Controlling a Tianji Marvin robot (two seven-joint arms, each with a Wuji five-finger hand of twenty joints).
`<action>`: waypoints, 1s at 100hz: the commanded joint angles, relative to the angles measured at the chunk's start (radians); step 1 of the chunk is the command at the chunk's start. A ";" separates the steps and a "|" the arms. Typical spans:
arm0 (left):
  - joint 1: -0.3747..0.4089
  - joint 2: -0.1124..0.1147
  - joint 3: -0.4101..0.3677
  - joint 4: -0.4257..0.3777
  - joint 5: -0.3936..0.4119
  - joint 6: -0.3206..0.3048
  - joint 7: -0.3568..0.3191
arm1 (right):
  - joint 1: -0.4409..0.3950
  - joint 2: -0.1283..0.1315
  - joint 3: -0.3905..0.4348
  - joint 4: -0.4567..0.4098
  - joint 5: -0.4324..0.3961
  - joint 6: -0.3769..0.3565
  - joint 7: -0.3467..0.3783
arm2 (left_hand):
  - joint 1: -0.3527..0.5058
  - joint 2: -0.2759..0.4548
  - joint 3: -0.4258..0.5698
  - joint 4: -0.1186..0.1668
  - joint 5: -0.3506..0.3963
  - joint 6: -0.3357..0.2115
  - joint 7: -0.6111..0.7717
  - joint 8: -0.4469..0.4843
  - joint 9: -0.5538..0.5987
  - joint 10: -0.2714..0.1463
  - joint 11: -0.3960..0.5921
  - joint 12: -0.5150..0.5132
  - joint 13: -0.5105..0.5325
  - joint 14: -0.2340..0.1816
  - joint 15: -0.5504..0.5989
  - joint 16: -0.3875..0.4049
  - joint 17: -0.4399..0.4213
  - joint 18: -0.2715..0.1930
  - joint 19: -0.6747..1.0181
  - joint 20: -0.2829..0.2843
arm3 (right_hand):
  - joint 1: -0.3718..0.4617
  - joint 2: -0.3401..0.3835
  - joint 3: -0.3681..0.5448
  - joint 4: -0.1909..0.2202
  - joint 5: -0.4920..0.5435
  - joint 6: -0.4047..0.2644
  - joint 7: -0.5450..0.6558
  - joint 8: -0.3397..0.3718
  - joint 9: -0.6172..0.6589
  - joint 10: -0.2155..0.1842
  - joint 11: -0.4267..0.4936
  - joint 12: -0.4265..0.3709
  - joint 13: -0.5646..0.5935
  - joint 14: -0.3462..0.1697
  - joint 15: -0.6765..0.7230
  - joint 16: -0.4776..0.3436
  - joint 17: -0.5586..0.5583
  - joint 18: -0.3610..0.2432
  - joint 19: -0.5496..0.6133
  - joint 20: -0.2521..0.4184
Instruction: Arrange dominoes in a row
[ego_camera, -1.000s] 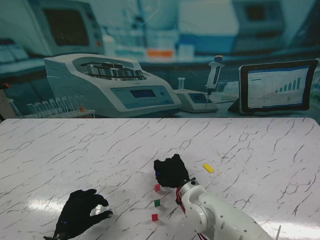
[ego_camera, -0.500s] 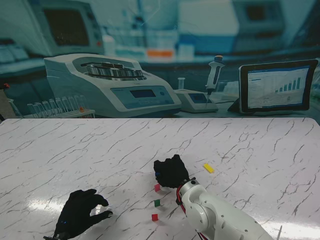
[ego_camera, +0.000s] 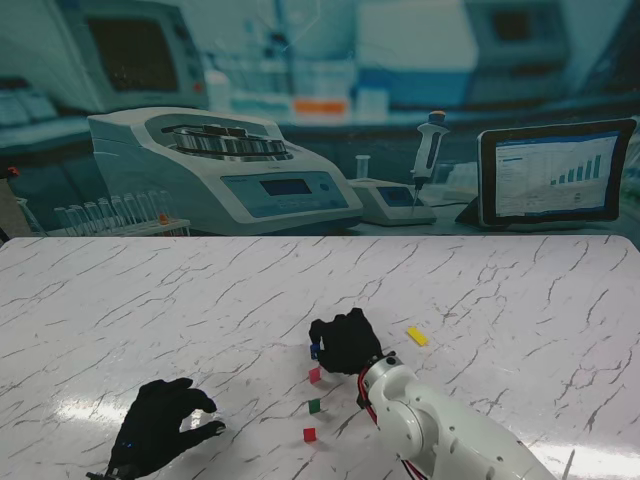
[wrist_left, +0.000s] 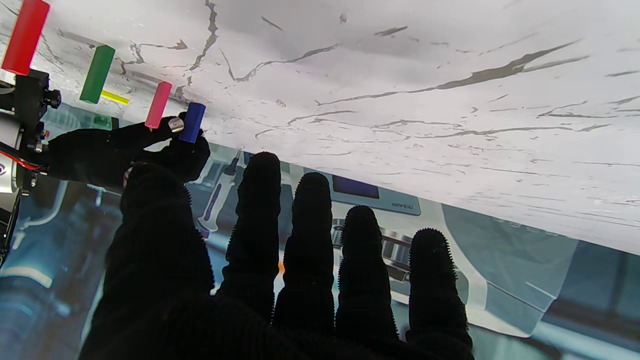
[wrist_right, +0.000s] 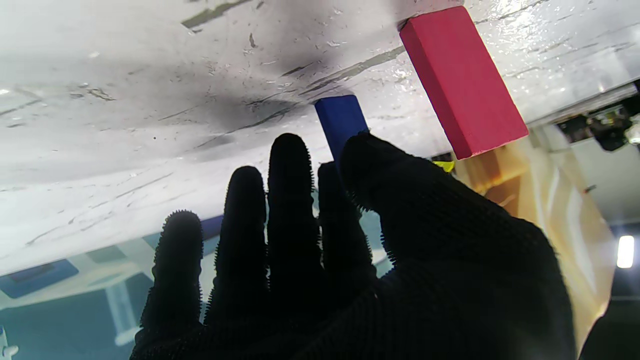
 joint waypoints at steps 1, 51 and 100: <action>0.008 -0.005 0.001 -0.001 -0.005 -0.019 -0.011 | -0.010 0.004 0.003 -0.015 0.003 -0.007 0.016 | 0.015 0.009 -0.013 -0.006 0.008 -0.032 0.011 0.009 0.008 -0.016 0.014 0.016 0.017 -0.030 0.010 0.016 -0.001 -0.026 0.033 0.012 | -0.028 -0.015 0.028 -0.048 -0.027 0.010 -0.050 0.026 -0.039 0.015 -0.011 0.010 -0.037 0.010 -0.018 -0.010 -0.025 0.036 -0.019 -0.009; 0.008 -0.004 -0.004 -0.006 0.002 -0.022 -0.014 | -0.091 0.064 0.146 -0.160 -0.042 -0.013 0.197 | 0.011 -0.005 -0.015 -0.006 0.004 -0.031 0.006 0.007 0.005 -0.018 0.012 0.015 0.014 -0.029 0.007 0.015 -0.003 -0.024 0.030 0.011 | -0.146 0.048 -0.036 0.010 -0.051 0.123 -0.515 0.113 -0.319 0.122 -0.143 -0.008 -0.272 0.089 -0.125 -0.044 -0.083 0.070 -0.124 -0.004; 0.000 -0.003 0.003 -0.001 0.009 -0.026 -0.009 | -0.245 0.103 0.390 -0.275 -0.221 -0.015 0.247 | 0.008 -0.008 -0.013 -0.005 0.005 -0.034 0.005 0.006 0.006 -0.020 0.011 0.015 0.014 -0.032 0.007 0.015 -0.002 -0.026 0.029 0.010 | -0.192 0.078 -0.111 -0.008 -0.042 0.152 -0.580 0.051 -0.358 0.139 -0.196 -0.016 -0.289 0.092 -0.140 -0.054 -0.086 0.076 -0.136 0.006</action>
